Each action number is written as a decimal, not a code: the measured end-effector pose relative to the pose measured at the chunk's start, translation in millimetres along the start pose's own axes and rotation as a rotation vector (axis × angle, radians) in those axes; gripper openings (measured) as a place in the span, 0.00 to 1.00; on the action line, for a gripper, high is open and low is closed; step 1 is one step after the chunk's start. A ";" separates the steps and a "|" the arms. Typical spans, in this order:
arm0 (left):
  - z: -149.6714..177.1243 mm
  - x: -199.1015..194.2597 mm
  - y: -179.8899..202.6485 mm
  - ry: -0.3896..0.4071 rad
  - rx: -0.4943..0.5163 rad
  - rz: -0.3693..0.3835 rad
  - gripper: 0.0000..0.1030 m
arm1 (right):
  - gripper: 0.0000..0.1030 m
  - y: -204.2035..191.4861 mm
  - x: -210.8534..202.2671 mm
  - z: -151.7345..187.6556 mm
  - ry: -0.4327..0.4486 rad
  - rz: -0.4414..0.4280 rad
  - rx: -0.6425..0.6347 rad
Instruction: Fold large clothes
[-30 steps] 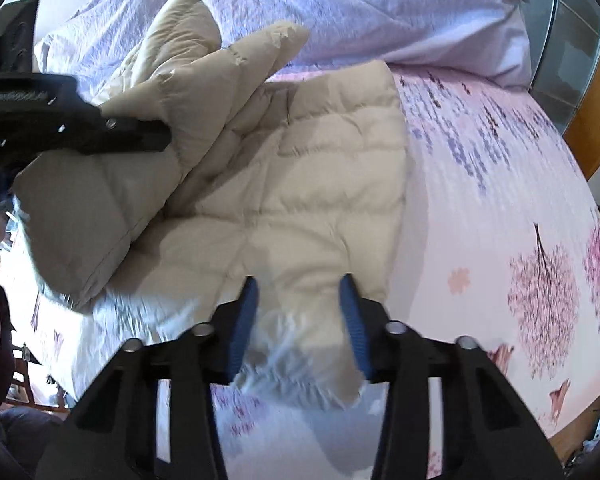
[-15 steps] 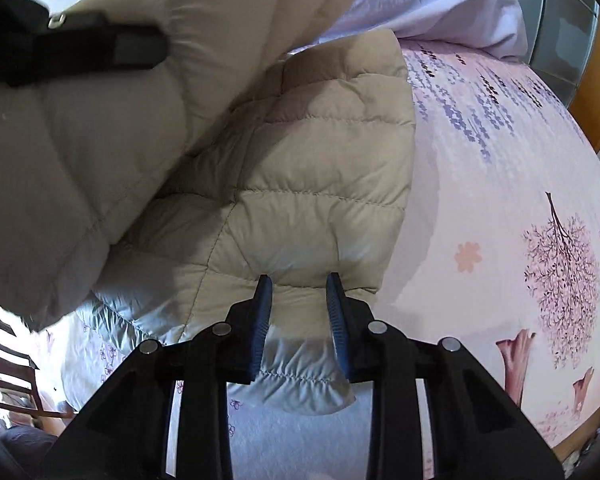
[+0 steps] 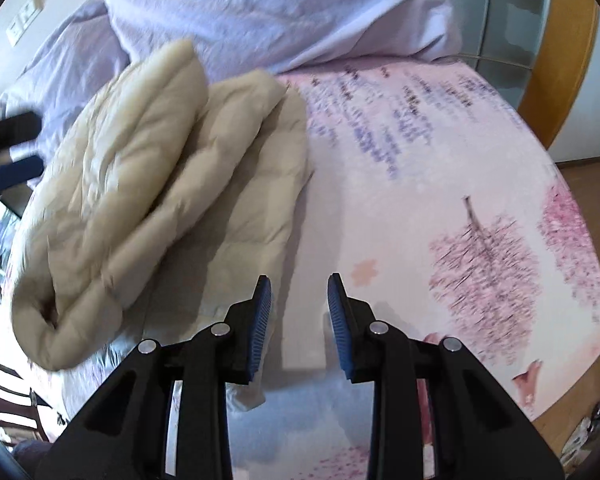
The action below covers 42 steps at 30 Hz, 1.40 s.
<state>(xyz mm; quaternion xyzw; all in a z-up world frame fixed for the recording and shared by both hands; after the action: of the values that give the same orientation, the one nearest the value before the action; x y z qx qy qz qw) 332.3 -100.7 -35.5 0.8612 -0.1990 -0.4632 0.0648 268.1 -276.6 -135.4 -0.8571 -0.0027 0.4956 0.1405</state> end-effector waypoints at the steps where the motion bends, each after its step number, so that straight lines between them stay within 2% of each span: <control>1: 0.1 -5.6 -13.3 0.005 -0.001 -0.041 0.64 | 0.34 -0.2 -2.5 -5.2 0.008 0.002 0.004; 10: 19.7 -20.4 -107.0 -0.024 -0.045 -0.297 0.64 | 0.65 -34.1 -25.7 -42.0 0.091 -0.031 -0.003; 15: 34.7 -17.6 -150.9 -0.064 -0.086 -0.377 0.67 | 0.66 -62.0 -29.7 -44.7 0.099 -0.069 -0.025; 21: 49.1 1.1 -165.3 -0.102 -0.116 -0.360 0.71 | 0.66 -90.4 -30.1 -47.6 0.106 -0.091 -0.059; 29: 55.2 31.6 -140.0 -0.128 -0.147 -0.293 0.71 | 0.66 -106.7 -27.5 -50.4 0.112 -0.101 -0.072; 42: 50.5 50.1 -115.1 -0.129 -0.129 -0.278 0.72 | 0.58 -98.0 -2.8 -52.3 0.097 -0.037 -0.044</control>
<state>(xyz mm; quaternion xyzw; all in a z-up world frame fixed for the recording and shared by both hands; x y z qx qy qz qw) 347.9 -12.2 -136.7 0.8430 -0.0517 -0.5337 0.0421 324.4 -195.3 -84.6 -0.8828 -0.0225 0.4508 0.1306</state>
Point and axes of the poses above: each gripper's, at about its wrist camera, not at the fingertips, and x roughly the way its jaws point, y to its right, z to its underside, the point moved 6 cm from there along x, roughly the way its jaws point, and after that the axes turned 11 degrees about x, right-handed, at the moved point
